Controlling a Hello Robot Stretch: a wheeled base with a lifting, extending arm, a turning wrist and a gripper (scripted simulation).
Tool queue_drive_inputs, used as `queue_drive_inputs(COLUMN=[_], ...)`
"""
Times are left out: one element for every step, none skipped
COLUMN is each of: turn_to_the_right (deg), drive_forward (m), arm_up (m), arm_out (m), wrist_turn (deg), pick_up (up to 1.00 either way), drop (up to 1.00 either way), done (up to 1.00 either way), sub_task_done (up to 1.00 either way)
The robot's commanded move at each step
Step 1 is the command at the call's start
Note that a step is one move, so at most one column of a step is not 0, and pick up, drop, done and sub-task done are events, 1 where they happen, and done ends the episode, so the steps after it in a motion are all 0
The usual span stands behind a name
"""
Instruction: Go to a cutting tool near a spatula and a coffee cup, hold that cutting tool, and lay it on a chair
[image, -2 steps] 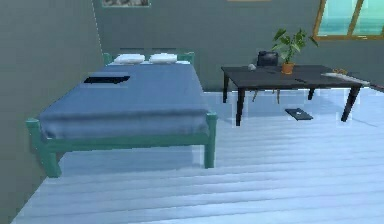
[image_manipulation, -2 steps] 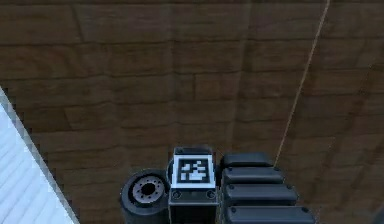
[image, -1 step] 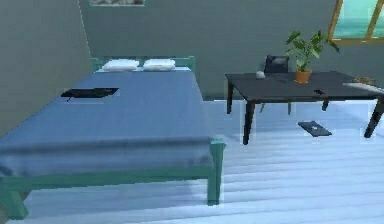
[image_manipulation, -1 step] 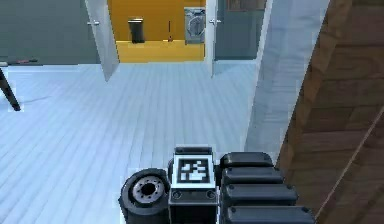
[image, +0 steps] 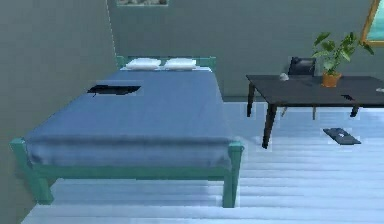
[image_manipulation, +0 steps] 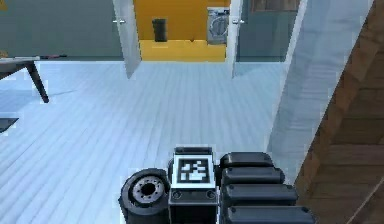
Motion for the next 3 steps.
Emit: queue_drive_inputs(turn_to_the_right=[0.0,45.0,33.0], drive_forward=[0.30,0.00,0.00], arm_up=[0.00,0.00,0.00], arm_out=[0.00,0.00,0.00], wrist_turn=[0.0,0.0,0.0], pick_up=[0.00,0.00,0.00], drop=[0.00,0.00,0.00], done=[0.00,0.00,0.00], sub_task_done=[0.00,0.00,0.00])
